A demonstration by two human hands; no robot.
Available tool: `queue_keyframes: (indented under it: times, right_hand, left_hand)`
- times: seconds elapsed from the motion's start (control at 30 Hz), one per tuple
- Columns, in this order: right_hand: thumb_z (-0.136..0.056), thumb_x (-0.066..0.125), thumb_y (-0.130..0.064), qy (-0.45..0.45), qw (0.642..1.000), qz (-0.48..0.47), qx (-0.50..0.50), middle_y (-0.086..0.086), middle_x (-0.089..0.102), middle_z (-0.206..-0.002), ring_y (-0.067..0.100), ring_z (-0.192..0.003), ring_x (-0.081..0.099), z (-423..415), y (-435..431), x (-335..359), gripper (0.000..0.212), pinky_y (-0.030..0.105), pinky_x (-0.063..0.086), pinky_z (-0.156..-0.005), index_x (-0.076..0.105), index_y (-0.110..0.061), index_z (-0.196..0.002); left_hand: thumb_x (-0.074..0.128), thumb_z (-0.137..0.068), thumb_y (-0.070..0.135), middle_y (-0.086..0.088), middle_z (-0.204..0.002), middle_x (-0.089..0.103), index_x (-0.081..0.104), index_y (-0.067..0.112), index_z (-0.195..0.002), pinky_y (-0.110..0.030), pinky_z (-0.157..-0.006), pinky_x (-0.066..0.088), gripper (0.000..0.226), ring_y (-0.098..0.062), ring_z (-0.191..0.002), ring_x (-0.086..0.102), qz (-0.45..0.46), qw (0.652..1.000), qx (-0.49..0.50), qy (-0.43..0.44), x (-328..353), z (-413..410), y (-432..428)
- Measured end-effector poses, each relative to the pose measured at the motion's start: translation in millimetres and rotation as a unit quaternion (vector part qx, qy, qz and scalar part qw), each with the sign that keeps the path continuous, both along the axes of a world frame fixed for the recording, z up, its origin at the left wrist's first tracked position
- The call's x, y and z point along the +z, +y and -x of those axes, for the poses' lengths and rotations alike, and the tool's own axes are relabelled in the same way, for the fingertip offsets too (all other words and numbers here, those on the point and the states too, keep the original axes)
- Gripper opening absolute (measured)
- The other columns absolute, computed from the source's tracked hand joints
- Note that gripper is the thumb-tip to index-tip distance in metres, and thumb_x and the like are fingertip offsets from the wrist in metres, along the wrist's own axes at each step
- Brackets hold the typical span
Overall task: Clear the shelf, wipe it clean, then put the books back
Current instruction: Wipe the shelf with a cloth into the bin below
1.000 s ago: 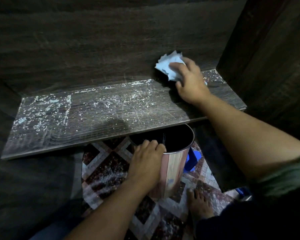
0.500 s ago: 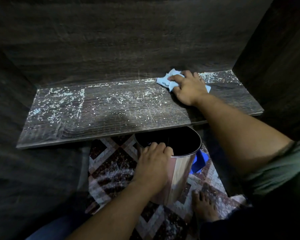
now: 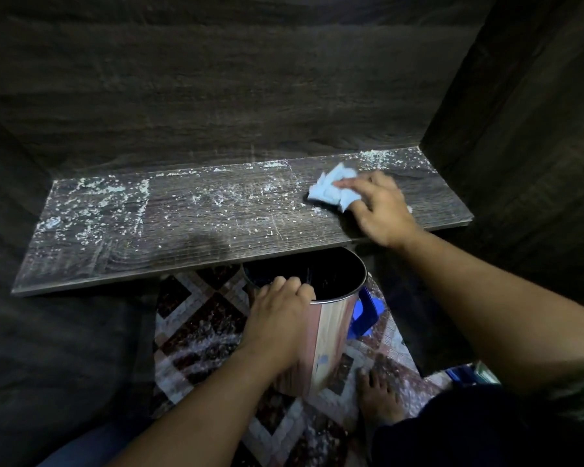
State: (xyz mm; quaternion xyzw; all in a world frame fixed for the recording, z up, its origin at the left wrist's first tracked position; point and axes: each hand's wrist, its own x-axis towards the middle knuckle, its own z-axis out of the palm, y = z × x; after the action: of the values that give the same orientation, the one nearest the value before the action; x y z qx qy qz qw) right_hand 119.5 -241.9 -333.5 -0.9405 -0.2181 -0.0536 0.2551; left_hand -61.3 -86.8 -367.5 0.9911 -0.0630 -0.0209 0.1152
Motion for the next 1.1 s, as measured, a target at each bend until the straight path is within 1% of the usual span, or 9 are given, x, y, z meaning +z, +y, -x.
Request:
queue_keyframes:
  times: [0.1,0.17,0.23,0.3,0.57,0.7,0.93,1.0,1.1]
  right_hand:
    - [-0.087,0.041,-0.034,-0.018,0.992,-0.01,-0.123,0.014,0.045,-0.131,0.035,-0.124,0.04,-24,-7,10,0.048,0.05,0.035,-0.106,0.053,-0.036,-0.134]
    - [-0.093,0.042,-0.038,0.039,0.978,0.066,-0.193,0.015,0.037,-0.142,0.037,-0.13,0.033,-33,-7,5,0.047,0.051,0.03,-0.108,0.045,-0.038,-0.14]
    - [-0.096,0.039,-0.046,0.04,0.966,0.167,-0.194,0.018,0.035,-0.144,0.039,-0.129,0.032,-28,-2,-8,0.05,0.051,0.027,-0.105,0.037,-0.037,-0.145]
    - [-0.097,0.036,-0.047,0.001,0.97,0.191,-0.15,0.018,0.037,-0.141,0.039,-0.125,0.034,-22,5,-14,0.051,0.05,0.028,-0.103,0.035,-0.035,-0.146]
    - [-0.087,0.032,-0.042,0.058,0.985,0.16,0.025,0.005,0.038,-0.145,0.03,-0.123,0.033,1,5,1,0.055,0.041,0.026,-0.103,0.042,-0.046,-0.141]
    - [-0.093,0.049,-0.024,0.082,0.983,0.147,0.067,0.005,0.04,-0.143,0.03,-0.123,0.035,20,-1,0,0.048,0.043,0.027,-0.109,0.049,-0.046,-0.136]
    - [-0.089,0.055,-0.01,0.144,0.985,0.059,0.08,-0.003,0.05,-0.124,0.024,-0.125,0.037,55,-13,9,0.045,0.034,0.024,-0.112,0.063,-0.042,-0.12]
    - [-0.086,0.055,-0.008,0.123,0.99,-0.008,0.067,-0.004,0.051,-0.115,0.026,-0.12,0.043,64,-23,8,0.045,0.042,0.031,-0.111,0.066,-0.04,-0.117]
    - [-0.083,0.053,-0.017,0.073,0.996,-0.05,0.018,0.007,0.052,-0.123,0.031,-0.121,0.046,51,-35,14,0.046,0.042,0.032,-0.111,0.062,-0.037,-0.124]
  left_hand:
    - [0.049,-0.084,0.006,0.003,-0.114,0.045,0.047,0.023,-0.117,-0.031,-0.099,0.032,0.036,-0.019,-0.113,0.038,-0.002,1.0,-0.002,-0.004,0,0,0]
    - [0.048,-0.086,0.007,0.003,-0.114,0.046,0.048,0.023,-0.117,-0.032,-0.098,0.032,0.034,-0.02,-0.113,0.039,0.004,1.0,-0.004,-0.006,0,1,1]
    - [0.049,-0.086,0.007,0.003,-0.113,0.047,0.05,0.022,-0.117,-0.032,-0.097,0.032,0.034,-0.02,-0.112,0.039,0.015,1.0,-0.002,-0.007,-1,1,2]
    - [0.048,-0.086,0.008,0.002,-0.113,0.047,0.05,0.022,-0.117,-0.032,-0.096,0.032,0.034,-0.02,-0.111,0.039,0.018,1.0,-0.003,-0.009,-1,1,4]
    - [0.047,-0.085,0.007,0.003,-0.111,0.047,0.05,0.023,-0.112,-0.031,-0.095,0.033,0.032,-0.02,-0.11,0.039,0.025,1.0,-0.004,-0.006,0,2,3]
    - [0.043,-0.088,0.004,0.003,-0.11,0.05,0.053,0.023,-0.111,-0.032,-0.094,0.036,0.031,-0.02,-0.11,0.042,0.023,1.0,0.003,-0.016,0,1,1]
    - [0.048,-0.083,0.0,0.002,-0.109,0.051,0.054,0.021,-0.109,-0.031,-0.087,0.034,0.034,-0.022,-0.108,0.043,0.007,1.0,-0.011,-0.029,0,2,-2]
    - [0.05,-0.081,0.0,0.003,-0.107,0.05,0.053,0.022,-0.106,-0.03,-0.087,0.035,0.034,-0.02,-0.107,0.043,0.003,1.0,-0.012,-0.025,-1,3,-3]
    - [0.051,-0.081,0.001,0.004,-0.106,0.05,0.053,0.024,-0.107,-0.03,-0.089,0.037,0.035,-0.019,-0.107,0.043,0.002,1.0,-0.008,-0.018,-4,1,-3]
